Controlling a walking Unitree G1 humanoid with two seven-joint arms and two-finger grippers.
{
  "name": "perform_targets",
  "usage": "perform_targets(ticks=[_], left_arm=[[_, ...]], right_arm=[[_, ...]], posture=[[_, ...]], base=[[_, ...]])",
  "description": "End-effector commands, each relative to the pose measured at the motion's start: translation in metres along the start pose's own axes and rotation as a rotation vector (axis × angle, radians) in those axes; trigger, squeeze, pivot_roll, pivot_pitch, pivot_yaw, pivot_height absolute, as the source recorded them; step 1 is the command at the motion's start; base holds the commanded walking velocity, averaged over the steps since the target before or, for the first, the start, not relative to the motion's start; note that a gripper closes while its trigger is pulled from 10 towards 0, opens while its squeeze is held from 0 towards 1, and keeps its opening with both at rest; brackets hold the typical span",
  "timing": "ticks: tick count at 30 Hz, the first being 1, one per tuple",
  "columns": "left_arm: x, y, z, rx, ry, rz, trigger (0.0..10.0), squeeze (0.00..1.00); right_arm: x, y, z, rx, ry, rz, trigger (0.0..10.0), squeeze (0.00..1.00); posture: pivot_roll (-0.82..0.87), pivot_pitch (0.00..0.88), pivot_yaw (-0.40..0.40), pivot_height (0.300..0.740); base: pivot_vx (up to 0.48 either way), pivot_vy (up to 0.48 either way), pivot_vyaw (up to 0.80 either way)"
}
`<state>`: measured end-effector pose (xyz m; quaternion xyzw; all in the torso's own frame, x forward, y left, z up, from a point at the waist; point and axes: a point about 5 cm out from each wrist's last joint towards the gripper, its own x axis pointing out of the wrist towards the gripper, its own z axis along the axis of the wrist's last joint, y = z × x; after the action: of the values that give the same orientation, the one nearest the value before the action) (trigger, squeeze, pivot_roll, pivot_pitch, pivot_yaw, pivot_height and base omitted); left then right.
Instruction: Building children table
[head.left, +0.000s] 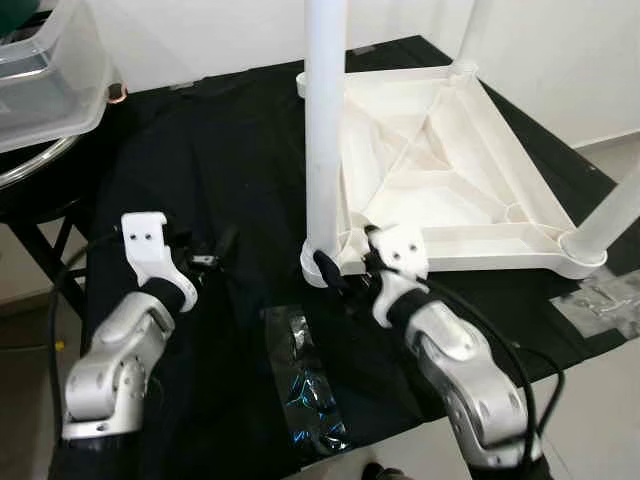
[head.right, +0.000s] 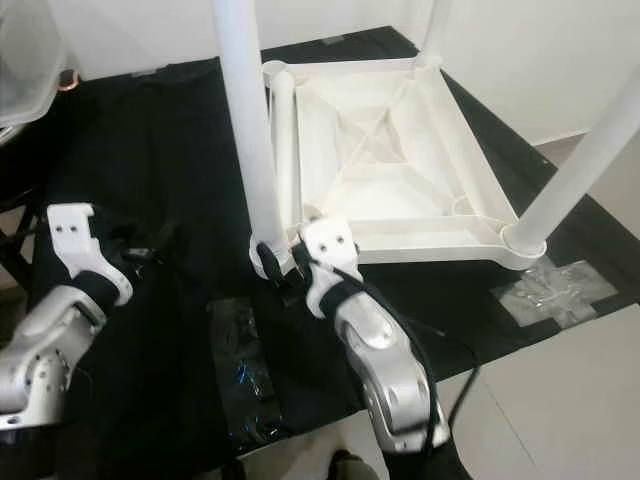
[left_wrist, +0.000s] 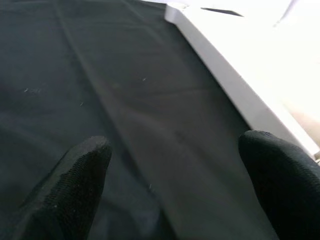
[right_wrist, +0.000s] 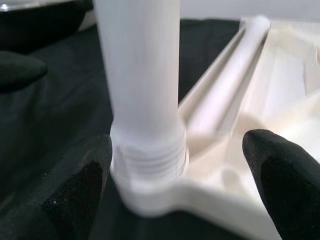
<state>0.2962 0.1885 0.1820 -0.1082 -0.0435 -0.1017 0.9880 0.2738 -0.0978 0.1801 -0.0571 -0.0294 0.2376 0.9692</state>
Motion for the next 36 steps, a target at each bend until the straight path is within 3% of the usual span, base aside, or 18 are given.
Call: perform_targets(ticks=[1,3,4,8,15,21,23,28,29,30,33,36], left_arm=[[-0.005,0.002,-0.007,0.016,0.01,0.038,10.0,0.0],[-0.007,0.002,-0.012,-0.002,0.013,0.065,10.0,0.0],[-0.01,0.001,-0.018,-0.01,0.023,0.086,10.0,0.0],[-0.019,-0.006,-0.038,-0.029,0.066,0.159,10.0,0.0],[-0.023,-0.016,-0.049,0.02,0.069,0.175,10.0,0.0],[-0.023,-0.019,-0.049,0.046,0.04,0.147,10.0,0.0],[-0.022,-0.02,-0.049,0.048,0.038,0.151,10.0,0.0],[-0.022,-0.021,-0.05,0.078,0.034,0.161,10.0,0.0],[-0.024,-0.021,-0.05,0.067,0.035,0.172,10.0,0.0],[-0.024,-0.021,-0.05,0.067,0.035,0.172,10.0,0.0],[-0.033,-0.02,-0.051,0.012,0.018,0.217,10.0,0.0],[-0.039,-0.021,-0.05,-0.001,0.001,0.225,10.0,0.0]], right_arm=[[-0.006,0.001,-0.001,-0.006,-0.004,0.0,10.0,0.39],[-0.01,0.0,-0.004,-0.007,0.002,-0.006,10.0,0.39],[-0.013,-0.003,-0.007,-0.029,0.0,-0.017,10.0,0.0],[-0.023,-0.015,-0.019,-0.045,0.002,-0.063,10.0,0.0],[-0.029,-0.033,-0.026,-0.044,0.018,-0.099,10.0,0.0],[-0.029,-0.032,-0.029,-0.042,0.005,-0.056,10.0,0.0],[-0.027,-0.033,-0.023,-0.018,-0.048,-0.01,10.0,0.0],[-0.004,-0.055,0.007,0.05,-0.141,0.222,10.0,0.0],[0.0,-0.059,0.014,0.039,-0.131,0.319,10.0,0.0],[0.0,-0.059,0.014,0.039,-0.131,0.319,10.0,0.0],[0.013,-0.078,0.033,-0.037,-0.098,0.485,10.0,0.0],[0.021,-0.088,0.043,-0.056,-0.103,0.513,10.0,0.0]], posture=[[0.02,0.182,0.019,0.74],[0.02,0.181,0.019,0.74],[0.02,0.173,0.014,0.74],[0.02,0.157,0.001,0.74],[0.01,0.141,-0.007,0.74],[0.01,0.132,-0.01,0.74],[0.01,0.126,-0.003,0.74],[0.02,0.129,0.004,0.74],[0.02,0.143,0.003,0.74],[0.02,0.143,0.003,0.74],[0.03,0.165,-0.003,0.74],[0.04,0.196,-0.018,0.74]], base=[[0.0,0.0,0.0],[0.0,0.0,0.0],[0.0,0.0,0.0],[0.0,0.0,0.0],[0.0,0.0,0.0],[0.0,0.0,0.0],[0.0,0.0,0.0],[0.0,0.0,0.0],[0.0,0.0,0.0],[0.0,0.0,0.0],[0.0,0.0,0.0],[0.0,0.0,0.0]])
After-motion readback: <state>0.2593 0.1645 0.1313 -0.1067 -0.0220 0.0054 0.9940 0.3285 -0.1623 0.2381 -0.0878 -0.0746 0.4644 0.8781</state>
